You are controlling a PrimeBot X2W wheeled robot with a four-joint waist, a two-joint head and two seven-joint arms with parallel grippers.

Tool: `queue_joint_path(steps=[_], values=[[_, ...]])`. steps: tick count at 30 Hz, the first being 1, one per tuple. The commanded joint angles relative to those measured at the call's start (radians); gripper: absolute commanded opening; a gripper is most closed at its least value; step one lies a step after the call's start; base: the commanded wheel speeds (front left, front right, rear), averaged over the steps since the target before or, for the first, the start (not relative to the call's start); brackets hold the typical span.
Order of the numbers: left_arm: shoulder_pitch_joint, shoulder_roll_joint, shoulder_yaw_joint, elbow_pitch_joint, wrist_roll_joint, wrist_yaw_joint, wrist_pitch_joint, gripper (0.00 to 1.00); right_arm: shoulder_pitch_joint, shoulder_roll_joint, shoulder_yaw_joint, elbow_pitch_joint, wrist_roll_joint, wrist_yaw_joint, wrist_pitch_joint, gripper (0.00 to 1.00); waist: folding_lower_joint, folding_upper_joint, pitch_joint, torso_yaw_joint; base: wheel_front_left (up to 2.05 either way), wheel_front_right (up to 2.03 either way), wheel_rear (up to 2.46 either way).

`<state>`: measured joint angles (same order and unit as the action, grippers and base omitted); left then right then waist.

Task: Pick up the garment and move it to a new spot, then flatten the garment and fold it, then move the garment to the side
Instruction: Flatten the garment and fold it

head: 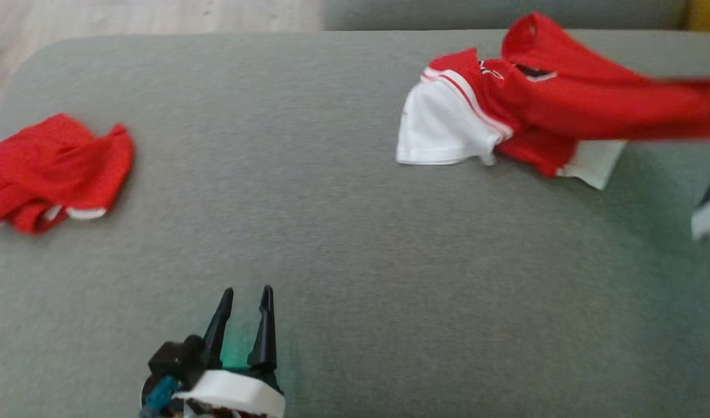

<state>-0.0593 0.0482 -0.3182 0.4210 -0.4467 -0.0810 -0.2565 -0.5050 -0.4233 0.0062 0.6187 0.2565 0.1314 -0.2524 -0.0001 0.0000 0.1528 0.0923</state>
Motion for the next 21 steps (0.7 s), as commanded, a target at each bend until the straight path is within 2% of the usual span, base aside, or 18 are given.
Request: queue_joint_path(steps=[1,3,4,5,6,7,14,21], values=[[-0.038,0.002,0.039,-0.027,0.01,-0.004,-0.005,1.0,0.06,0.024,-0.027,-0.057,-0.008,-0.001,-0.009,0.0,0.0001,0.0,0.001,-0.047,0.0,0.0,0.0],[-0.04,0.002,0.045,-0.027,0.013,-0.004,-0.005,1.0,0.137,0.061,-0.072,-0.087,-0.019,-0.001,-0.009,0.0,0.0001,0.0,0.0,-0.065,0.0,0.0,0.0],[-0.041,0.002,0.048,-0.027,0.013,-0.004,-0.005,1.0,0.169,0.082,-0.092,-0.102,-0.024,-0.001,-0.009,0.11,0.0001,0.0,-0.002,-0.073,0.0,0.0,0.0],[-0.041,0.002,0.051,-0.026,0.014,-0.004,-0.005,1.0,0.198,0.104,-0.11,-0.118,-0.031,-0.001,-0.009,0.32,0.0001,0.0,-0.003,-0.08,0.0,0.0,0.0],[-0.041,0.002,0.054,-0.025,0.015,-0.004,-0.005,1.0,0.227,0.124,-0.121,-0.13,-0.042,-0.001,-0.009,0.85,0.0001,0.0,-0.004,-0.086,0.0,0.0,0.0],[-0.041,0.002,0.057,-0.024,0.016,-0.005,-0.005,1.0,0.25,0.146,-0.134,-0.144,-0.046,-0.001,-0.009,1.0,0.0001,0.0,-0.004,-0.091,0.0,0.0,0.0],[-0.052,0.002,0.074,-0.029,0.021,-0.006,-0.005,1.0,0.351,0.297,-0.213,-0.246,-0.099,-0.001,-0.009,1.0,0.0001,0.0,0.004,-0.124,0.0,0.0,0.0],[-0.184,0.002,0.047,-0.02,0.033,-0.019,-0.005,1.0,0.32,0.356,-0.169,-0.296,-0.132,-0.001,-0.009,1.0,0.0001,0.0,0.076,-0.168,0.0,0.0,0.0]])
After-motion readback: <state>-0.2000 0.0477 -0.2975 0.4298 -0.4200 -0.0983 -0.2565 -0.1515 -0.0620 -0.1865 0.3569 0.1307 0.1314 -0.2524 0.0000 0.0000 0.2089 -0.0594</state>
